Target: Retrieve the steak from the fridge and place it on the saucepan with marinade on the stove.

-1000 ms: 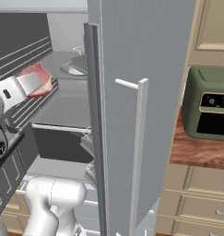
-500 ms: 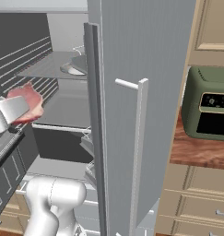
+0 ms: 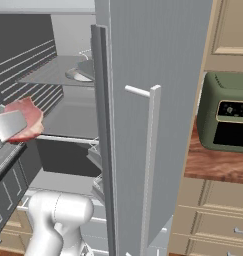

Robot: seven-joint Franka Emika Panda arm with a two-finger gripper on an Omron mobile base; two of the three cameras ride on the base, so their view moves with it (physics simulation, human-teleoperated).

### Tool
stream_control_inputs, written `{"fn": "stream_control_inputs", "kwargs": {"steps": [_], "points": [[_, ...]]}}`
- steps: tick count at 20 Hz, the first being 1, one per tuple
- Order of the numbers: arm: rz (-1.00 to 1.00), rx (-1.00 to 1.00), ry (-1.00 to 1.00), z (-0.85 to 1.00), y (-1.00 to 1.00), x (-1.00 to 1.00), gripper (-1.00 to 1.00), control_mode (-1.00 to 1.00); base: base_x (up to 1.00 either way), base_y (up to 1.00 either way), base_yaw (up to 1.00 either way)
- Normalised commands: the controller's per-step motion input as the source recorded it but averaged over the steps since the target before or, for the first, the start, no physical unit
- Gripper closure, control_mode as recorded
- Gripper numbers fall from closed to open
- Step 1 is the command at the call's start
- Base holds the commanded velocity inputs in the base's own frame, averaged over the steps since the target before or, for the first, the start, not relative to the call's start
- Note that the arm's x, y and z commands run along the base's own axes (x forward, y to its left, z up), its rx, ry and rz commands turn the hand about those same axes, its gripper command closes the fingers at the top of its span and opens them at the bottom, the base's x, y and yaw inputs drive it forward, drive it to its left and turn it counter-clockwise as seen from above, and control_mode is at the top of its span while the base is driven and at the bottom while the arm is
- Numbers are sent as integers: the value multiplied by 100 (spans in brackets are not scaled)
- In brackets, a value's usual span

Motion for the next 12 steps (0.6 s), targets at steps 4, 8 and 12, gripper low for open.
{"fn": "stream_control_inputs", "kwargs": {"steps": [4,8,12], "points": [[0,0,-1,0,0,0,100,-100,0,0,0],[0,0,0,0,0,0,100,100,-10,0,0],[0,0,0,0,0,0,100,100,-58,0,0]]}}
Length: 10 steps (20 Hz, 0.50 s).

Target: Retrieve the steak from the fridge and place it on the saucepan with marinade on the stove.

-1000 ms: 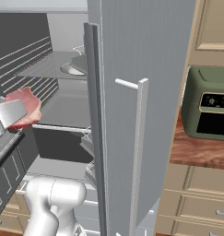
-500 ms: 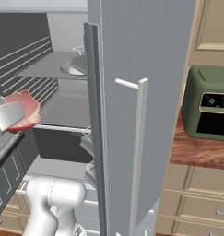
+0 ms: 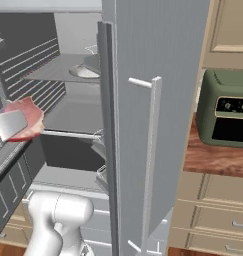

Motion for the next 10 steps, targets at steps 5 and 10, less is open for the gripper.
{"fn": "stream_control_inputs", "kwargs": {"steps": [5,10], "points": [[0,0,0,0,0,0,100,100,-79,0,0],[0,0,0,0,0,0,100,100,-78,0,0]]}}
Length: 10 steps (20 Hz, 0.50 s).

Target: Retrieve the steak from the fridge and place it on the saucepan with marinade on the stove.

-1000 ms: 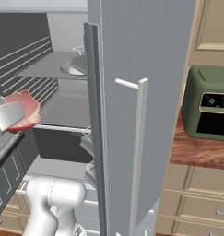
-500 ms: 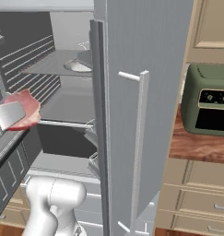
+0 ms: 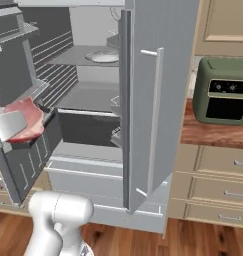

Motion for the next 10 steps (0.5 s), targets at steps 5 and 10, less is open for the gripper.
{"fn": "stream_control_inputs", "kwargs": {"steps": [5,10], "points": [[0,0,0,0,0,0,100,100,-70,-6,0],[0,0,0,0,0,0,100,100,-60,-28,0]]}}
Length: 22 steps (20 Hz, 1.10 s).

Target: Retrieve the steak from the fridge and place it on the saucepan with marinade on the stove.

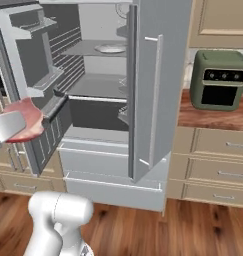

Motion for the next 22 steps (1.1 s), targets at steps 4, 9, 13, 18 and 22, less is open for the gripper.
{"fn": "stream_control_inputs", "kwargs": {"steps": [4,9,13,18,22], "points": [[0,0,0,0,0,0,100,100,-42,-46,0],[0,0,0,0,0,0,100,100,-25,-52,0],[0,0,0,0,0,0,100,100,-7,-64,0],[0,0,0,0,0,0,100,100,-2,-71,0],[0,0,0,0,0,0,100,100,-1,-73,0]]}}
